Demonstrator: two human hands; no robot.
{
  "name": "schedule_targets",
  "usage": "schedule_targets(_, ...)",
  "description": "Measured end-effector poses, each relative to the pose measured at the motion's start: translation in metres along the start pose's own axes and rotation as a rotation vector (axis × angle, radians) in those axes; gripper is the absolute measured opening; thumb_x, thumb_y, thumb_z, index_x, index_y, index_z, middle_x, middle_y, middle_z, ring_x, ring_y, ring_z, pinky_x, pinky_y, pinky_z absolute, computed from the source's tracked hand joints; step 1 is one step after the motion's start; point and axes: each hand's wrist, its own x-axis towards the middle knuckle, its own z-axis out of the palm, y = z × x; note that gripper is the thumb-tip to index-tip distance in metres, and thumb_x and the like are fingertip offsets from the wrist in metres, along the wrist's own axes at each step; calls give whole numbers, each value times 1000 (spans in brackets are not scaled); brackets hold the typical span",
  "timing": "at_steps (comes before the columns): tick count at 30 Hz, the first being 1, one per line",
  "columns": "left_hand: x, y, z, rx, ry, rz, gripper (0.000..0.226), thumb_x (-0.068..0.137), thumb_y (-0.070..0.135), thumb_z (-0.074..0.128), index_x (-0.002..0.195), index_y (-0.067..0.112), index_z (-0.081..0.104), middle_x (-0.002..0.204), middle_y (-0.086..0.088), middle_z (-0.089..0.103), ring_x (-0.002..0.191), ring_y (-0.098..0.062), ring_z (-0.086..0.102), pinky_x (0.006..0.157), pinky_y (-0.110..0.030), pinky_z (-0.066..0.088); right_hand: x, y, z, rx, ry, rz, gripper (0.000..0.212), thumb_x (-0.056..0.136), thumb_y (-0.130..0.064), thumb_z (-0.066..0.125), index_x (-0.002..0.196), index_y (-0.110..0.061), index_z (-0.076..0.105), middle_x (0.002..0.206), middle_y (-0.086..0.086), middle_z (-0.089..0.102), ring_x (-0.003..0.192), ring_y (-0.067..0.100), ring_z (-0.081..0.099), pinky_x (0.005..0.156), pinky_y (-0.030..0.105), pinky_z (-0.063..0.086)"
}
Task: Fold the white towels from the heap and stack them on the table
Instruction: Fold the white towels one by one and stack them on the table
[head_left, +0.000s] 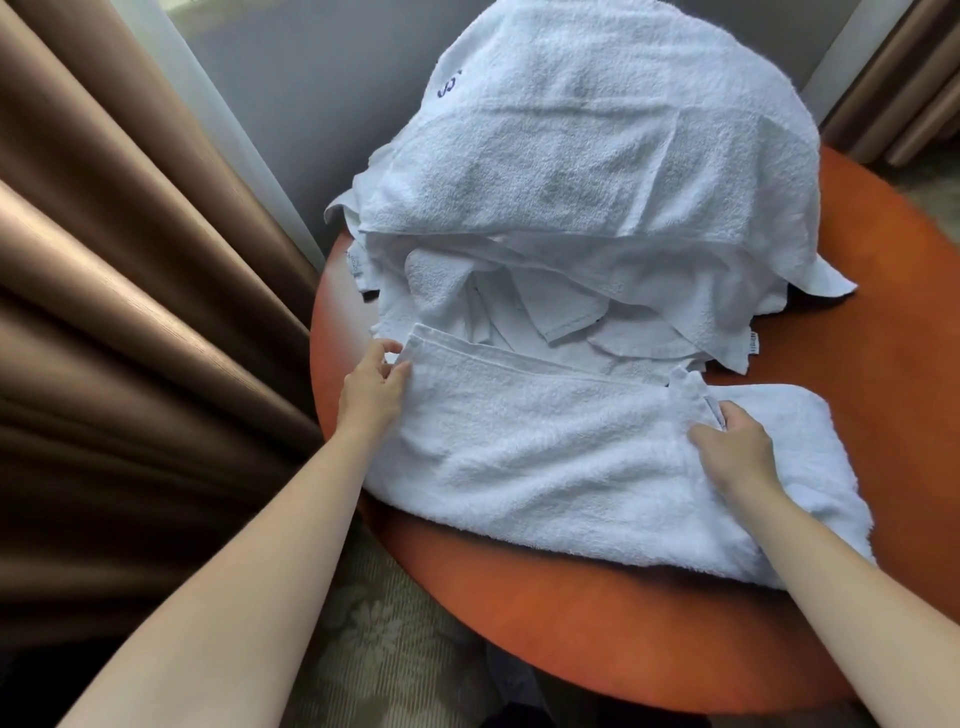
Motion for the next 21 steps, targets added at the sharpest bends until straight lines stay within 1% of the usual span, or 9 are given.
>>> schedule_targets(2,1,3,1,26,27,21,4,96,28,53,93,27,53,86,7,62,76,-18,55,72,-35,43,0,0,0,-5,2,-3,20,86,-8,50,68,-13,43,67,4,46,59,20,39,52,32,30)
schedule_targets(3,2,6,1,25,43,31,7,96,30,54,91,25,53,86,7,61,76,-16,54,72,-34,42,0,0,1,-6,4,-3,21,86,-8,50,67,-13,42,67,4,45,59,19,39,52,32,29)
schedule_targets(7,7,9,3,-43,-41,86,13,96,28,55,90,17,51,57,9,42,48,-10,33,53,-29,30,1,0,2,6,4,4,22,86,-8,49,66,-13,42,65,3,44,57,19,37,51,31,28)
schedule_targets(9,10,11,1,-99,-62,107,13,98,28,52,90,19,49,57,4,36,48,-9,30,50,-25,29,2,1,2,11,1,9,21,85,-8,49,66,-13,44,66,4,44,57,19,37,52,31,29)
schedule_targets(11,13,13,-1,-130,-41,116,16,99,31,49,86,24,45,63,-1,34,53,-10,32,50,-21,31,3,2,2,12,0,15,18,86,-9,49,68,-13,46,67,5,46,58,20,39,52,32,30)
schedule_targets(15,20,13,-2,-91,50,114,16,101,31,46,92,19,43,68,4,40,59,-11,37,60,-29,33,5,3,3,18,-4,22,16,86,-9,50,71,-12,48,68,6,47,59,21,40,52,31,31)
schedule_targets(17,23,11,2,-65,54,92,16,101,32,45,92,19,42,68,6,41,61,-13,39,64,-31,33,6,5,4,24,3,23,13,86,-10,51,72,-11,49,68,6,48,60,21,41,53,32,32)
schedule_targets(19,24,10,8,-24,39,45,17,101,34,44,92,19,40,68,7,41,67,-18,42,67,-33,34,6,6,5,23,11,16,13,86,-10,51,72,-11,49,69,5,49,61,21,42,55,32,33)
schedule_targets(21,24,11,13,-27,24,-49,22,98,37,49,94,17,39,72,7,42,74,-21,44,68,-34,35,5,5,5,19,8,9,16,86,-10,50,71,-13,48,69,4,49,61,20,42,55,32,33)
